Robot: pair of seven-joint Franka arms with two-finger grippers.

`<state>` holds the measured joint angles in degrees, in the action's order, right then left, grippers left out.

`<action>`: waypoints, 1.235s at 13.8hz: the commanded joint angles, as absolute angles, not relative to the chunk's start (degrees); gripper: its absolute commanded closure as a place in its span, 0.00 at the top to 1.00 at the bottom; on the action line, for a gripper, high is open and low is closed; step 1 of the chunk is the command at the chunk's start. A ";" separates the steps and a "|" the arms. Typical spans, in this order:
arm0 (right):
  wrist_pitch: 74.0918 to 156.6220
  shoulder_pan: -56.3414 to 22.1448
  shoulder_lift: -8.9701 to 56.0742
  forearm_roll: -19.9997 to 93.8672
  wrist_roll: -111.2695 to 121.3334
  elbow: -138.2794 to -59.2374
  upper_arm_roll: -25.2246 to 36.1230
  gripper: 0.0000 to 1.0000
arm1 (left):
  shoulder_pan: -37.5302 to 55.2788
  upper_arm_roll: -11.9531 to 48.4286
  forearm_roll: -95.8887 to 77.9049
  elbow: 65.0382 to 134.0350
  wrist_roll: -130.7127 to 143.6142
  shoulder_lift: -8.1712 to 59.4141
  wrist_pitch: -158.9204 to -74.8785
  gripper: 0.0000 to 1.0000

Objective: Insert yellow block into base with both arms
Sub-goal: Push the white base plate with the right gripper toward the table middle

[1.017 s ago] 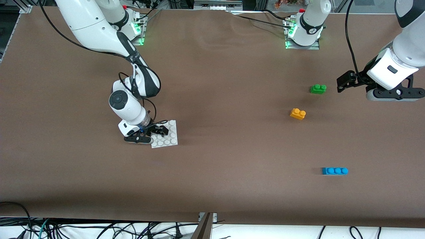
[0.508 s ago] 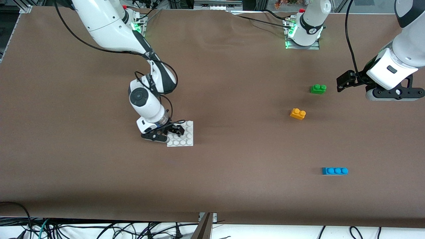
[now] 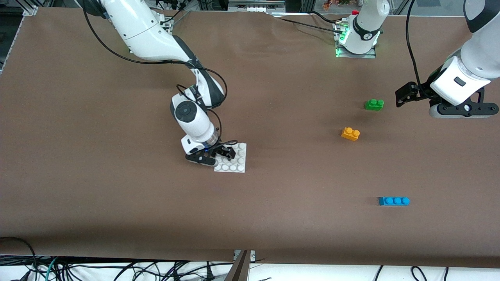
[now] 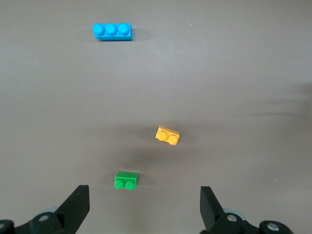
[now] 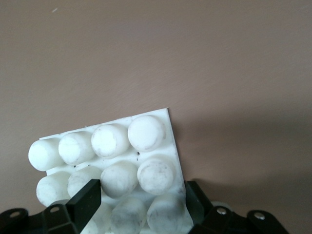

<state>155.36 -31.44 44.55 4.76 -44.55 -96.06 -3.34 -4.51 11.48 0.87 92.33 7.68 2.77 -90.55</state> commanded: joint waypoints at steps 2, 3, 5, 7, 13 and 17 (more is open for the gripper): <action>155.83 -35.41 48.16 4.66 -46.32 -92.20 -2.55 0.80 | -4.66 11.87 0.88 90.62 8.26 3.25 -88.86 1.00; 155.92 -36.38 48.51 4.66 -46.32 -91.94 -1.94 0.80 | -4.75 11.78 0.88 90.62 8.17 3.16 -88.51 1.00; 155.92 -38.40 49.30 4.83 -46.41 -90.89 -1.32 0.80 | -4.66 11.51 0.88 90.62 8.17 3.25 -87.80 1.00; 155.92 -40.51 51.05 4.75 -48.33 -89.13 -0.45 0.80 | -4.75 11.51 0.88 90.62 8.17 3.25 -87.63 1.00; 155.83 -44.47 54.84 4.66 -52.99 -83.15 0.26 0.80 | -5.36 10.90 0.70 90.53 8.00 2.90 -85.17 1.00; 155.74 -45.09 55.37 4.31 -53.70 -81.74 0.18 0.80 | -5.98 10.55 0.62 90.62 8.09 2.81 -85.17 1.00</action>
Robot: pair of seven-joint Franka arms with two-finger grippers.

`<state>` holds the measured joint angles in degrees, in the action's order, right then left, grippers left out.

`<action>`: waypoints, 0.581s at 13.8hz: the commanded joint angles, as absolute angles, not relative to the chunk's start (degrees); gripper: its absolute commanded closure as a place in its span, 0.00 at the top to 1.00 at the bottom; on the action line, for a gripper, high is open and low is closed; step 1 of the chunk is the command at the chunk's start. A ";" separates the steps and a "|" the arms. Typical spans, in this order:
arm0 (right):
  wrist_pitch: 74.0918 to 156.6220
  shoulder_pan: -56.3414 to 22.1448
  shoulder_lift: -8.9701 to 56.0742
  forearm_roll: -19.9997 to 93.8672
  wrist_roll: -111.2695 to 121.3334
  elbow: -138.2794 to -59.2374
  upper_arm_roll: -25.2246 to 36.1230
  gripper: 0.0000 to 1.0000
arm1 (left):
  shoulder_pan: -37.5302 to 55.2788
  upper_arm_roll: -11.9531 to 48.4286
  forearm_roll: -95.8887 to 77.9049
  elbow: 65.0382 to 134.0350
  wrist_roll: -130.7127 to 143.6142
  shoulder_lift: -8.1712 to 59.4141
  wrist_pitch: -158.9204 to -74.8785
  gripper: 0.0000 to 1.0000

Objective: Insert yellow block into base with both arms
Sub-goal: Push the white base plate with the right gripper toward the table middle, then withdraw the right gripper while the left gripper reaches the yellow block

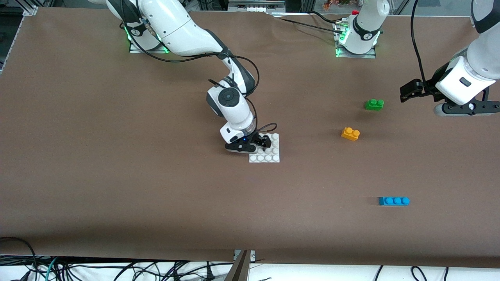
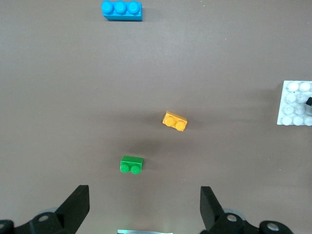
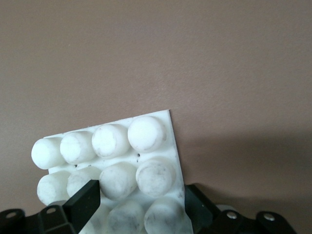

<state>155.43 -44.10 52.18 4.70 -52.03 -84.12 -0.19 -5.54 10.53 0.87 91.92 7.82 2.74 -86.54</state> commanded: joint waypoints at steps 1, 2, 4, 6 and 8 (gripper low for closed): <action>155.74 -44.83 55.28 4.57 -53.70 -81.65 0.18 0.80 | -5.89 10.55 0.62 90.62 8.09 2.81 -85.17 1.00; 155.74 -44.56 55.11 4.83 -53.70 -81.39 0.18 0.80 | -5.89 10.55 0.62 90.62 8.09 2.90 -85.25 1.00; 154.69 -44.30 54.67 4.92 -54.75 -79.81 -0.09 0.82 | -5.89 10.72 0.53 90.62 8.17 2.99 -85.52 1.00; 150.14 -43.77 53.53 4.92 -55.20 -77.36 -0.09 0.92 | -5.89 10.90 0.27 90.62 8.09 2.99 -85.43 1.00; 148.10 -42.28 50.38 5.62 -55.02 -77.08 -0.09 0.99 | -5.80 10.99 0.26 90.61 8.17 2.99 -85.61 1.00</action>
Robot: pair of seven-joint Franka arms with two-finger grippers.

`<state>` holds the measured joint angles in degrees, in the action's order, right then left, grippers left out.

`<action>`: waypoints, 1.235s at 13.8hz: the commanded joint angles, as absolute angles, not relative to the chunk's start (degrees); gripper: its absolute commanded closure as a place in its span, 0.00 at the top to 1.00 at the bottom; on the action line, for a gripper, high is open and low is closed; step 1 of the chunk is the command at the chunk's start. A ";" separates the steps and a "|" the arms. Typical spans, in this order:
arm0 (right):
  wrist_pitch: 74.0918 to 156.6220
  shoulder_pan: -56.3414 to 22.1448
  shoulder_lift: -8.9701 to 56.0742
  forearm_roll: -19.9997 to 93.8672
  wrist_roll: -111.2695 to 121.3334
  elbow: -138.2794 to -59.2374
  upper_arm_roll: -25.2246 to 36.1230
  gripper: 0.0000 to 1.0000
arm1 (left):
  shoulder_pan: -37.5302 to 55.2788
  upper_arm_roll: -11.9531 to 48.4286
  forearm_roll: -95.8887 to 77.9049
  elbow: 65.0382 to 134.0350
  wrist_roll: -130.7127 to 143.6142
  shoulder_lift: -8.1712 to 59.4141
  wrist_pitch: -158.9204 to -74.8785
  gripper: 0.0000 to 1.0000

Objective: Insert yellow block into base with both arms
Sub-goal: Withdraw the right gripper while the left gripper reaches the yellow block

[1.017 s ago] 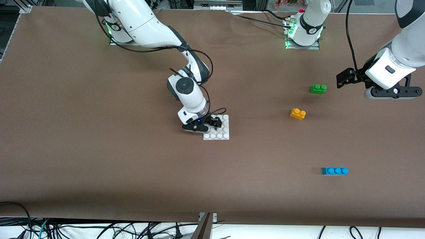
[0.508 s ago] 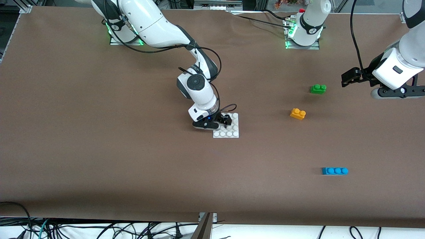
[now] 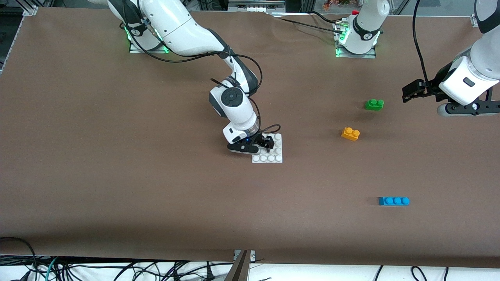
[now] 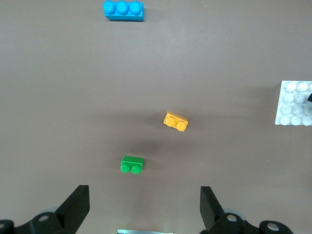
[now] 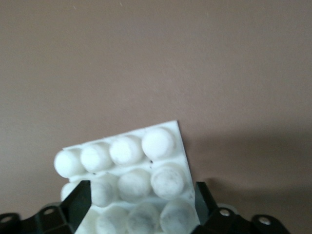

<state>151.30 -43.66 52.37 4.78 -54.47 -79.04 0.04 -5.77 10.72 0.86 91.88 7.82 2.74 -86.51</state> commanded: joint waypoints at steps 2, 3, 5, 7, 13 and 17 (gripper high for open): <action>140.33 -39.65 45.12 5.54 -53.89 -77.61 -0.35 0.99 | -5.80 10.99 0.26 90.62 8.17 3.16 -85.52 1.00; 135.14 -37.55 42.13 5.62 -50.66 -77.96 -0.35 0.99 | -5.80 10.99 0.26 90.62 8.17 3.25 -85.52 1.00; 127.47 -33.24 36.24 5.98 -43.63 -80.75 -0.53 0.99 | -5.54 11.16 0.26 90.62 7.91 3.43 -85.52 1.00; 122.02 -29.29 29.30 5.98 -38.26 -85.58 -1.05 0.99 | -5.19 11.16 0.09 90.62 7.65 4.48 -85.61 1.00; 101.90 -11.56 10.83 6.06 -23.83 -93.95 -3.68 0.99 | -4.75 11.78 0.17 90.62 4.14 8.52 -86.40 1.00; 92.74 -0.90 2.74 5.98 -8.42 -95.09 -5.27 0.99 | -3.96 11.87 0.09 90.79 -3.24 11.59 -88.24 1.00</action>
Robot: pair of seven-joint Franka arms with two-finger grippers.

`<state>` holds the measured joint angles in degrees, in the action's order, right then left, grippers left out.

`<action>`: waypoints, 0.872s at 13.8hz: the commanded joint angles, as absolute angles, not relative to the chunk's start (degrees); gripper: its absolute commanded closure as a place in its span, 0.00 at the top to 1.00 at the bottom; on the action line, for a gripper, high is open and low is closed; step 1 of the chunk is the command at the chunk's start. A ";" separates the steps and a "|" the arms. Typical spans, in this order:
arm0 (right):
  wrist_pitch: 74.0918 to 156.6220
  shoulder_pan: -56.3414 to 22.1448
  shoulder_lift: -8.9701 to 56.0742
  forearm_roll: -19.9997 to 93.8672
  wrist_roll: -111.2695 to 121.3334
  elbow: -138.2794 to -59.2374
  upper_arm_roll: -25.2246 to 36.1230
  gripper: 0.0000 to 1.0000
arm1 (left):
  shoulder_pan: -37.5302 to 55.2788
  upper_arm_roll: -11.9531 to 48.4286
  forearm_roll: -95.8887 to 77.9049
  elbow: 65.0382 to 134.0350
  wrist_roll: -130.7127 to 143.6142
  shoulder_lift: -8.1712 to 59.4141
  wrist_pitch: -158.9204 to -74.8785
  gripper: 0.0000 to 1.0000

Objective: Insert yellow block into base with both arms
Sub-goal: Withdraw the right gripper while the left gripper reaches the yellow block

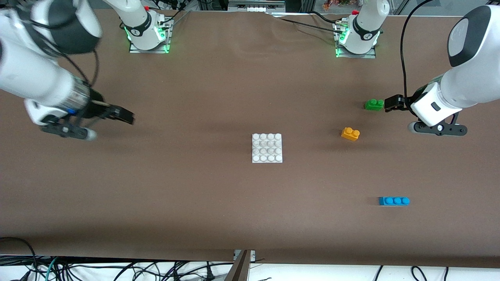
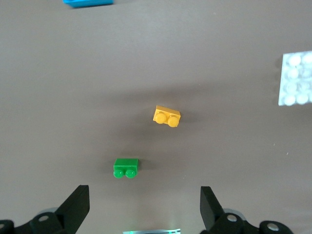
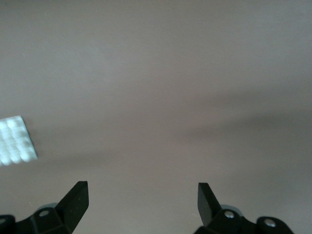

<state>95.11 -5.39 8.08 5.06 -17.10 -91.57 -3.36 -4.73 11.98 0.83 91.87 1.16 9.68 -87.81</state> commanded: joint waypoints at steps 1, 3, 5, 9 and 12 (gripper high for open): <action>91.59 0.69 0.98 5.89 -3.22 -95.27 -5.19 0.99 | -3.69 11.87 0.09 91.23 -5.60 12.30 -89.11 1.00; 89.75 2.80 -1.83 5.10 -0.27 -95.45 -5.10 0.99 | -3.69 11.95 -0.09 92.02 -12.01 14.49 -90.09 1.00; 87.63 2.90 -3.34 4.49 0.44 -95.01 -4.57 0.99 | -3.69 11.95 -1.84 96.21 -19.56 15.82 -92.35 1.00; 88.15 1.51 -0.81 2.90 0.35 -93.44 -2.56 0.99 | -3.96 11.87 -1.23 107.46 -22.32 12.23 -106.13 1.00; 87.54 0.79 2.81 2.29 0.62 -88.69 -2.03 0.99 | -4.57 11.87 -1.14 113.80 -22.06 11.07 -112.57 1.00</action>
